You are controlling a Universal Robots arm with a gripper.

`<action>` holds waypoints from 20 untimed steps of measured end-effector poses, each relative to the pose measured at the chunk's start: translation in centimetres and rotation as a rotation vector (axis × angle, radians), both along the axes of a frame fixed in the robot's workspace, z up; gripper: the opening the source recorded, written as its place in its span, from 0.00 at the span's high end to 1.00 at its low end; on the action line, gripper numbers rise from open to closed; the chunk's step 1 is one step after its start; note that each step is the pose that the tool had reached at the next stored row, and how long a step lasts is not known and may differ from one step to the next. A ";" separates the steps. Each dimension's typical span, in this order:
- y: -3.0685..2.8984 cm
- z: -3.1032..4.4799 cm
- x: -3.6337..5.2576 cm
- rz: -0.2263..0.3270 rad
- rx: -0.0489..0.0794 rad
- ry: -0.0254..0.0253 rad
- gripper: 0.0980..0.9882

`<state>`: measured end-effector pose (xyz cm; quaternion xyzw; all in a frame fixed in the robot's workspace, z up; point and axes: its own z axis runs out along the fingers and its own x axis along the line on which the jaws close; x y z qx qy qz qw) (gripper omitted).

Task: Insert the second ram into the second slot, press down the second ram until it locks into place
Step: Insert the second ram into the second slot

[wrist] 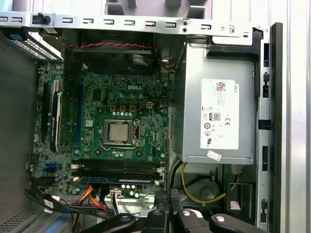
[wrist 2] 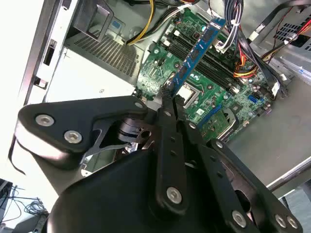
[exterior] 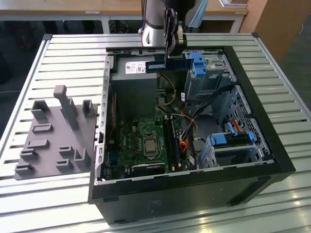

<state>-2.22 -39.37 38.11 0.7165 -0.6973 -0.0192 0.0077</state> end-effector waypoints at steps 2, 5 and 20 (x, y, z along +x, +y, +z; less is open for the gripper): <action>0.00 0.00 0.00 0.000 0.000 0.0000 0.96; -0.01 0.00 0.00 0.000 0.000 0.0000 0.96; -0.77 0.00 0.00 0.000 0.000 0.0000 0.96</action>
